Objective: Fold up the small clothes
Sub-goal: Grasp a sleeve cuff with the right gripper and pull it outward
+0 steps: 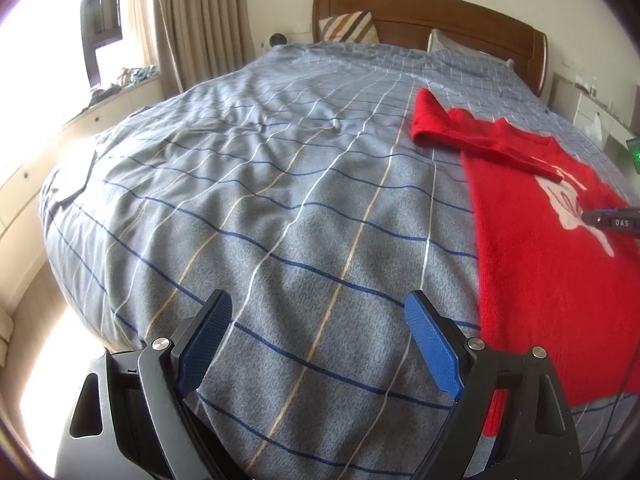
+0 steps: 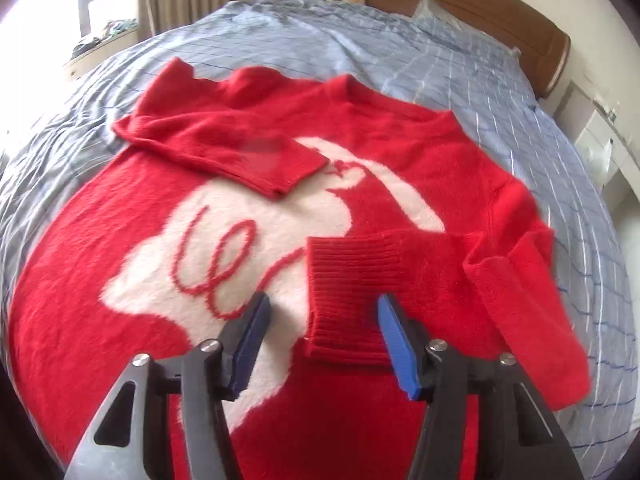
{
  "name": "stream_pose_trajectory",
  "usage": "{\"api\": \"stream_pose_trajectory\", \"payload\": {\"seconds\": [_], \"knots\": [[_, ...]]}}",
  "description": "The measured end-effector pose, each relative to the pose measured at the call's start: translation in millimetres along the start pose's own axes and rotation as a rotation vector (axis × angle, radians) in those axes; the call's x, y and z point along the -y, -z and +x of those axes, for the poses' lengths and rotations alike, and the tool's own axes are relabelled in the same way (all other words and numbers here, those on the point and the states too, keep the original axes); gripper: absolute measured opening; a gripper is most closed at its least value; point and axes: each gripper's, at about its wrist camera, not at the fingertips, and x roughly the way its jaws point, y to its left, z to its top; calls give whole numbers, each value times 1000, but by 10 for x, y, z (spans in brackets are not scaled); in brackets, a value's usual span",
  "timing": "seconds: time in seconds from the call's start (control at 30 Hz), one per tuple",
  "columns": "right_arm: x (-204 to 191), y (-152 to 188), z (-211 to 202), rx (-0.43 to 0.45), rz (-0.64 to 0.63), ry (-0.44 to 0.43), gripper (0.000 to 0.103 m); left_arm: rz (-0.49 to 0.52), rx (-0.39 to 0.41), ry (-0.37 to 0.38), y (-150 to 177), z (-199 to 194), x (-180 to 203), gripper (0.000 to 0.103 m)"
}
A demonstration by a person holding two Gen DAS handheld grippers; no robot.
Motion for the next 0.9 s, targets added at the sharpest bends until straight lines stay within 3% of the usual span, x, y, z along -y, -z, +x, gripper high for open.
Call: {"api": "stream_pose_trajectory", "payload": {"seconds": [0.03,0.17,0.3,0.37,0.47,0.57,0.63,0.8,0.9], "knots": [[120,21,-20,13,57,-1,8,11,-9,-3,5,22,26,90],[843,185,-667,156,292,-8,8,5,-42,12,21,82,45,90],[1886,680,-1505,257,521,101,8,-19,-66,-2,28,131,24,90],[2376,1117,-1809,270,641,184,8,-31,-73,-2,36,142,7,90],[2953,1770,-1911,209,814,269,8,-30,-81,-3,52,164,16,90],[3226,2349,-1755,167,981,200,8,-26,-94,-4,76,195,31,90],[3277,2602,-1635,201,1072,102,8,-29,-94,-3,83,190,20,90],[3246,2906,-1530,333,1192,-49,21,-34,-97,-11,93,197,3,91],[3274,2905,-1501,355,1218,-79,21,-20,-95,-25,110,202,25,91]]}}
